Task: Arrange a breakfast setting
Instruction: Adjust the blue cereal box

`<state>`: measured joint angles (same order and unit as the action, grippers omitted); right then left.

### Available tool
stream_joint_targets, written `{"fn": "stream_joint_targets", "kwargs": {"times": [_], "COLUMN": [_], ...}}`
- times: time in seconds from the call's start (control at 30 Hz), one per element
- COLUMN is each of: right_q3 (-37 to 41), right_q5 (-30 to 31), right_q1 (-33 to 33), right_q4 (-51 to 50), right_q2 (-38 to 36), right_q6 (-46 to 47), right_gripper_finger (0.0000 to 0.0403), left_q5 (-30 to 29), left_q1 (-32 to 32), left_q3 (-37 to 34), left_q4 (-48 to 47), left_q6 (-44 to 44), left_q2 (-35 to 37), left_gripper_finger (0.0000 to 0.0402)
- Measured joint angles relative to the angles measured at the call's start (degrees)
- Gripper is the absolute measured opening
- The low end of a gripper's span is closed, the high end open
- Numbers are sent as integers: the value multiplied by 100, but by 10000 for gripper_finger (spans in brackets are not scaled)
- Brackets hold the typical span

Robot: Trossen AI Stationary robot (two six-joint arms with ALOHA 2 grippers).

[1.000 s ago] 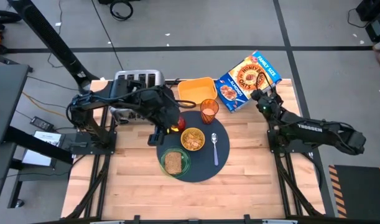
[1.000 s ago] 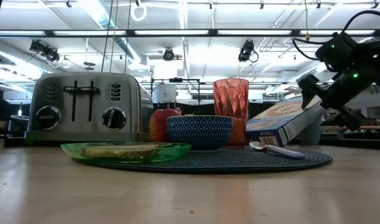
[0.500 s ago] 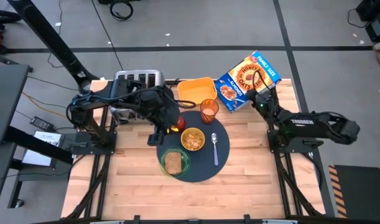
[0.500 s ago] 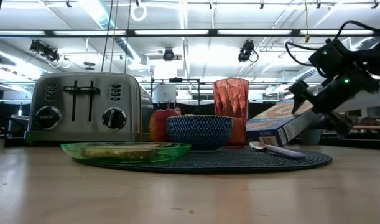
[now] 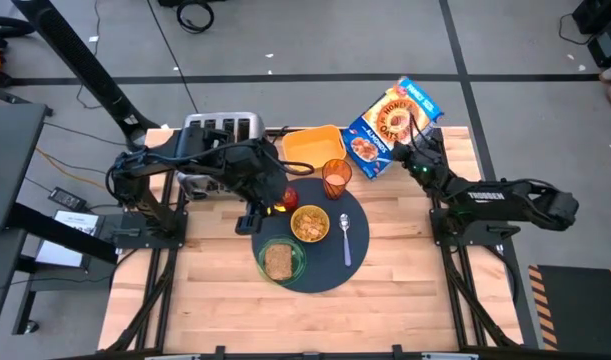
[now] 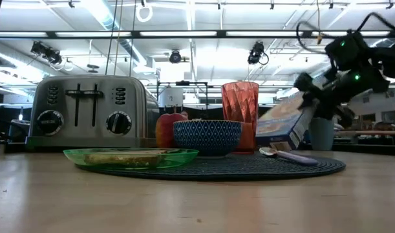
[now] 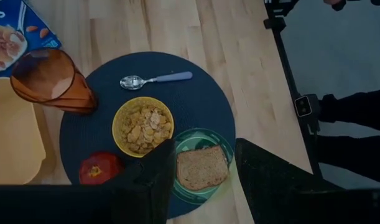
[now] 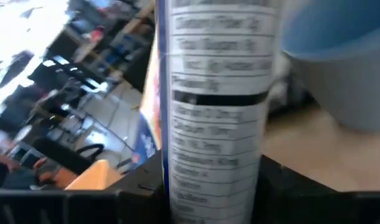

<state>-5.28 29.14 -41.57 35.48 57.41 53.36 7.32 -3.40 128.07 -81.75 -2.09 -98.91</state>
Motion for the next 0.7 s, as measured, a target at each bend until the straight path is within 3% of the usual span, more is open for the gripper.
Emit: {"fn": "stream_joint_targets", "kwargs": {"times": [0.23, 0.43, 0.7], "right_q3": [0, 0, -2], "right_q5": [908, 1999, 2228], "right_q1": [1006, 2030, 2784], "right_q4": [901, 575, 320], "right_q2": [-590, -601, -245], "right_q6": [-2352, -4150, -5336], "right_gripper_finger": [126, 117, 120], "left_q5": [-259, -463, -474], "left_q1": [-191, -372, -539], "left_q3": [0, 0, 0], "left_q4": [14, 136, 538], "left_q6": [248, 380, 640], "left_q2": [2, 2, 2], "left_gripper_finger": [171, 171, 171]}}
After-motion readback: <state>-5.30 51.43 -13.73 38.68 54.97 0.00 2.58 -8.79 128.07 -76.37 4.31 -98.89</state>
